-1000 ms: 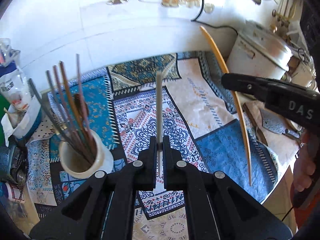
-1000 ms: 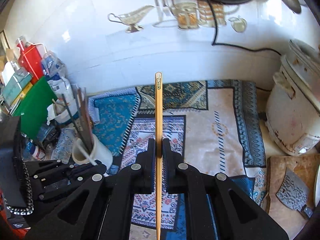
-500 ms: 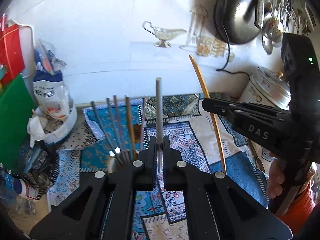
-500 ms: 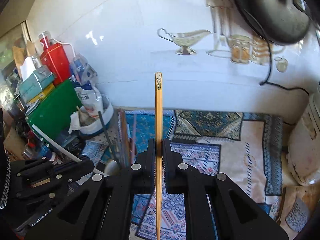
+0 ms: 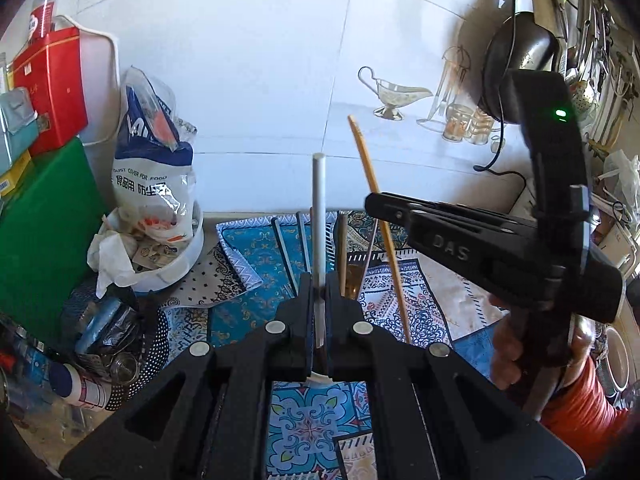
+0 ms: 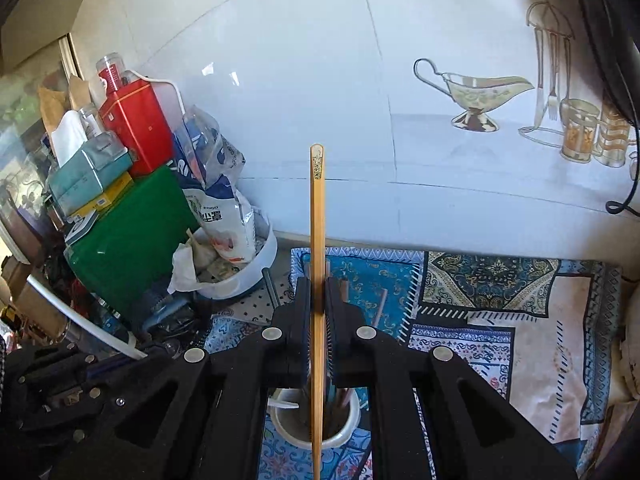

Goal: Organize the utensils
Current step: 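Carry the white chopstick over the cup with the left tool while the right tool carries the yellow chopstick, then lower and release both chopsticks into the white cup with both tools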

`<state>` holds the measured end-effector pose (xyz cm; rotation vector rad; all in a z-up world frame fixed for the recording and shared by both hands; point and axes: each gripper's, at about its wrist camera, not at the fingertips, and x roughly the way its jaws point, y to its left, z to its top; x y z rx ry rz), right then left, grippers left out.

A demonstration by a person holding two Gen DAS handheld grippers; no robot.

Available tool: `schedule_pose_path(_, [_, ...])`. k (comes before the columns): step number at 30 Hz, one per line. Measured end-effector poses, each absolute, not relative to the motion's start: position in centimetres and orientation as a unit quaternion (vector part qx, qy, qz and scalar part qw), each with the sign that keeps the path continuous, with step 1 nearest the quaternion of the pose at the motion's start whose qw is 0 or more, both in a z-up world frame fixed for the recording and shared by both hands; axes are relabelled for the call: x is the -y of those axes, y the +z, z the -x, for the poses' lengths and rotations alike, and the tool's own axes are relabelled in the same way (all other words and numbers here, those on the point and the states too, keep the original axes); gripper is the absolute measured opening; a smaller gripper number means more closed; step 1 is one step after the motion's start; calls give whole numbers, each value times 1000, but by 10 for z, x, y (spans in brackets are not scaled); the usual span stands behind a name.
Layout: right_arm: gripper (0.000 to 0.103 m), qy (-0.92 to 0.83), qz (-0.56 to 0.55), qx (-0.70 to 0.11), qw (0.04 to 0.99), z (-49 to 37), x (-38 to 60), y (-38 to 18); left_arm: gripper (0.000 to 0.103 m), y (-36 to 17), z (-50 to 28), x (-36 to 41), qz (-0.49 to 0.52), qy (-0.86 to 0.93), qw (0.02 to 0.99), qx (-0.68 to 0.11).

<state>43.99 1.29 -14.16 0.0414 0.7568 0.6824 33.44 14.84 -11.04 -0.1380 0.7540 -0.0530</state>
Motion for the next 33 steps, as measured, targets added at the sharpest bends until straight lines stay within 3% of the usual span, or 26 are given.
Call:
schedule_pose_path(8, [6, 294, -31, -372, 880, -457, -30, -170, 3, -138, -349, -163, 68, -43, 914, -397])
schedule_pose_path(33, [6, 247, -7, -295, 923, -432, -32, -196, 3, -173, -365, -167, 65, -72, 890, -446])
